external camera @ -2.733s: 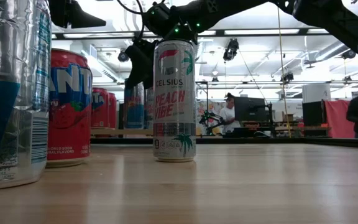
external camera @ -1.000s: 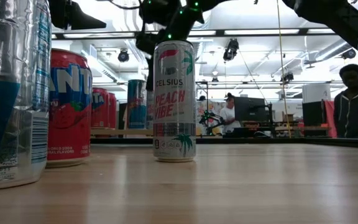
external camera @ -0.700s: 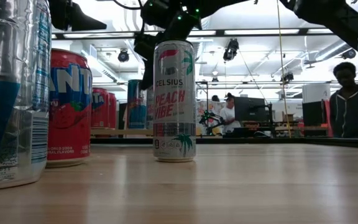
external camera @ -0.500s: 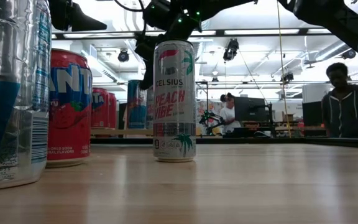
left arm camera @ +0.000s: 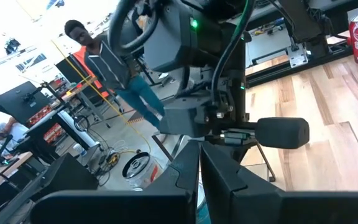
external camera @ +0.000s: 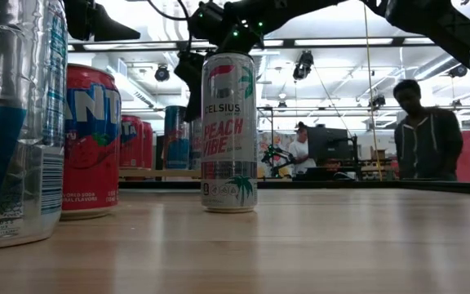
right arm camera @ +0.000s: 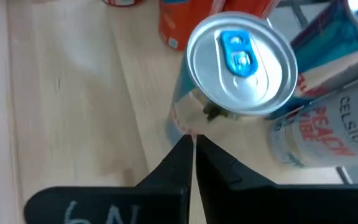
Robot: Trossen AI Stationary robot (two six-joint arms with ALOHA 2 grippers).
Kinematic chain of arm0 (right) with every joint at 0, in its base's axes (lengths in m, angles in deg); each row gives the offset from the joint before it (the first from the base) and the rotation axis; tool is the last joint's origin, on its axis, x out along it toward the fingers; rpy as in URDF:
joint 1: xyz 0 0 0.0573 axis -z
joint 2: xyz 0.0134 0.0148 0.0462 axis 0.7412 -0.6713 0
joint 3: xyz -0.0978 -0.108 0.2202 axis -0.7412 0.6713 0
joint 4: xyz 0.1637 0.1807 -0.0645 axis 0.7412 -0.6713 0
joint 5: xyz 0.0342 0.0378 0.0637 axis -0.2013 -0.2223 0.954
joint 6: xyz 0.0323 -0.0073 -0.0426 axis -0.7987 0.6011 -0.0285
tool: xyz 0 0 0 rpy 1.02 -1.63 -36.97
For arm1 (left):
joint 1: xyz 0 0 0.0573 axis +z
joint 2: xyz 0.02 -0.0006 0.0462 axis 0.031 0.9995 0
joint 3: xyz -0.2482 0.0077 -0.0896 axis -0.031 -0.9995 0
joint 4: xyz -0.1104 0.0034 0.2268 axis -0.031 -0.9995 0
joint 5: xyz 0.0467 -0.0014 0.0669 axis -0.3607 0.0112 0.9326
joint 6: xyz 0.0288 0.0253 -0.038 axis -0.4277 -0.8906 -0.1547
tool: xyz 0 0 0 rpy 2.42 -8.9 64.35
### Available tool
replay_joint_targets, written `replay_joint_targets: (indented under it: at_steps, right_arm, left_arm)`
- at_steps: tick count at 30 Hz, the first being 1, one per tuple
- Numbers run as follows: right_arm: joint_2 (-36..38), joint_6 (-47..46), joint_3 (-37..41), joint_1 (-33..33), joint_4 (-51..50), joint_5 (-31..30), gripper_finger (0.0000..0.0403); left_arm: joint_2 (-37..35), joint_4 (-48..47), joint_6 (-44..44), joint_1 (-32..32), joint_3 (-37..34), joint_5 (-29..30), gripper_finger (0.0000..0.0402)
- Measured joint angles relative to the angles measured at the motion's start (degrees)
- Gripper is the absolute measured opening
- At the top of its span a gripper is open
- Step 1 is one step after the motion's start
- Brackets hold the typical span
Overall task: Place canned beverage on shelf
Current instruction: Put the blue soda can on the shelf aligned with the other blue soda can
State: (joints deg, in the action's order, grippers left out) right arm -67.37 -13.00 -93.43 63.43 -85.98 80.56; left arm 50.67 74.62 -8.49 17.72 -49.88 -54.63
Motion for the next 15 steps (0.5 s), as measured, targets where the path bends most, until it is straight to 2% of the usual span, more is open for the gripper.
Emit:
replay_joint_targets:
  at_steps: [4, 10, 15]
  right_arm:
    - [0.00, -0.33, 1.71, -0.76, 0.89, 2.39, 0.0009]
    - [0.00, -0.48, 3.89, -0.95, 7.74, 2.49, 0.0009]
    - [-0.01, -0.34, 4.07, -0.70, 9.10, 2.42, 0.0009]
  left_arm:
    - [0.00, 0.00, 0.00, 0.00, 0.00, 0.00, 0.0000]
    - [0.00, -0.01, 0.00, 0.01, -0.04, 0.00, 0.0000]
    - [0.00, 0.00, 0.00, 0.00, -0.04, 0.00, 0.0000]
